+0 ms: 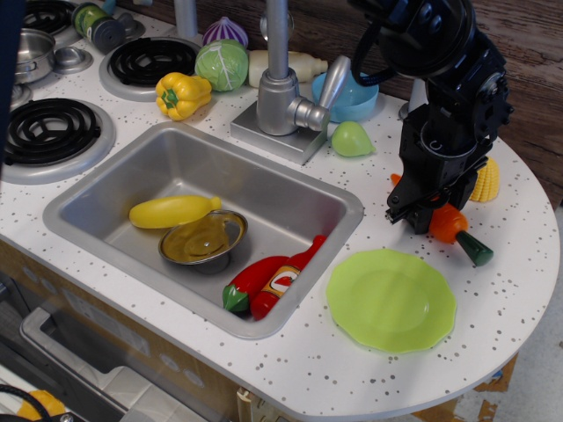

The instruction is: Put carrot on plate

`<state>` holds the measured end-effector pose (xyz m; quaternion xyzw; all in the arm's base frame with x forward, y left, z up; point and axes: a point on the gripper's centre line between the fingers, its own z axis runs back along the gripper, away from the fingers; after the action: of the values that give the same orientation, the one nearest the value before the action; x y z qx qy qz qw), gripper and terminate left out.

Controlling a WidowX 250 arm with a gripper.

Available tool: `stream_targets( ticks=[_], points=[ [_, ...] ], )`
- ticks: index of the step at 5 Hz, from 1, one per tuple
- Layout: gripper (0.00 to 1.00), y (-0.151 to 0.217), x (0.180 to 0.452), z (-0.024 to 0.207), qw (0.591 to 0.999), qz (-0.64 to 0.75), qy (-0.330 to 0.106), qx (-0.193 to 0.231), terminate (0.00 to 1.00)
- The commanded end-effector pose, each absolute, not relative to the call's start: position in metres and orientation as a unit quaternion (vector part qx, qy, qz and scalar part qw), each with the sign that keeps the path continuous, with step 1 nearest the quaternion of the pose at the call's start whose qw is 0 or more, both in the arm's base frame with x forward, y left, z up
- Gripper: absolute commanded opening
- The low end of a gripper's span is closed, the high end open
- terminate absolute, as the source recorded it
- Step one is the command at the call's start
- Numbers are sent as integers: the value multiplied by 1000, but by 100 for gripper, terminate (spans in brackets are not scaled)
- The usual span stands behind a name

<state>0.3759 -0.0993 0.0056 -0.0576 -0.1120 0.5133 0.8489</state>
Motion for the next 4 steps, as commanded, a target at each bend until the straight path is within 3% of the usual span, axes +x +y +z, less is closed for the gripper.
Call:
stream_targets(
  ticks=[1,2,3,4],
  points=[
    [0,-87,374,70,866,486,-113,-38,0],
    [0,-85,357,79,862,493,-120,-16,0],
    [0,-91,333,73,852,507,-126,-24,0],
    [0,-98,315,53,847,514,-126,-52,0]
  ],
)
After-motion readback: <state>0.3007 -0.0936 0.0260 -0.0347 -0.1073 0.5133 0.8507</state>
